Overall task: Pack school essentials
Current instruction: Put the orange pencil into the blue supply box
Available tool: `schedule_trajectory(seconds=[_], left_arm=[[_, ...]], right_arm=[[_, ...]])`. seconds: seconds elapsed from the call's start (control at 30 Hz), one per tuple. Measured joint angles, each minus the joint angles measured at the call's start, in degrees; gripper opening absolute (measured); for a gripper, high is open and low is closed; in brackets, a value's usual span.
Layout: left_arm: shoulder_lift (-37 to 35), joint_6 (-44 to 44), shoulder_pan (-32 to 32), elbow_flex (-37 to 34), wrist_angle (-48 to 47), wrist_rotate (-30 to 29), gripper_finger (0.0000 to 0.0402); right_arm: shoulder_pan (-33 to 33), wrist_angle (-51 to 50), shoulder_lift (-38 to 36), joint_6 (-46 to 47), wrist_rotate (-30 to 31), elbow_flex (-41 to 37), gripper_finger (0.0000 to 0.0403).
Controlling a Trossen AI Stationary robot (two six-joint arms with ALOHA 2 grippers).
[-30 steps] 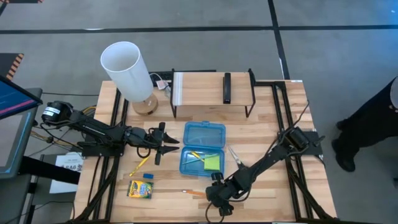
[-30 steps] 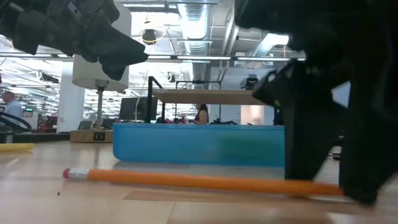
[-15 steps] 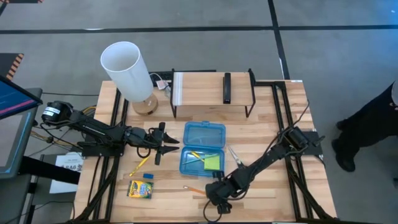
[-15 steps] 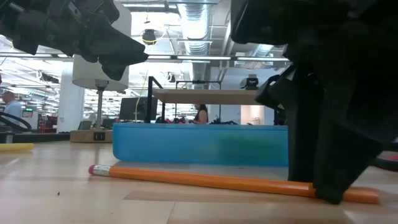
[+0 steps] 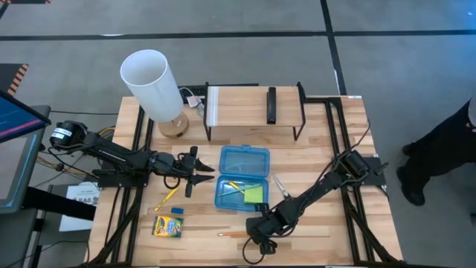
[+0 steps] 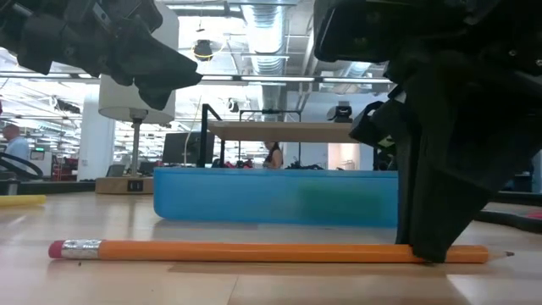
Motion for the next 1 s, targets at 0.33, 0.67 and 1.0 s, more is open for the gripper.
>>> schedule_trajectory(seconds=[0.33,0.67,1.0], left_arm=[[0.0,0.0,0.0,0.0,0.0,0.0,0.0108],[0.0,0.0,0.0,0.0,0.0,0.0,0.0108],[0.0,0.0,0.0,0.0,0.0,0.0,0.0108]], right_arm=[[-0.1,-6.9,0.5,-2.3,1.2,5.6,0.0002],[-0.1,-12.0,0.3,-4.2,3.6,10.2,0.0001],[-0.2,-22.5,0.3,-7.0,11.0,17.4,0.0]])
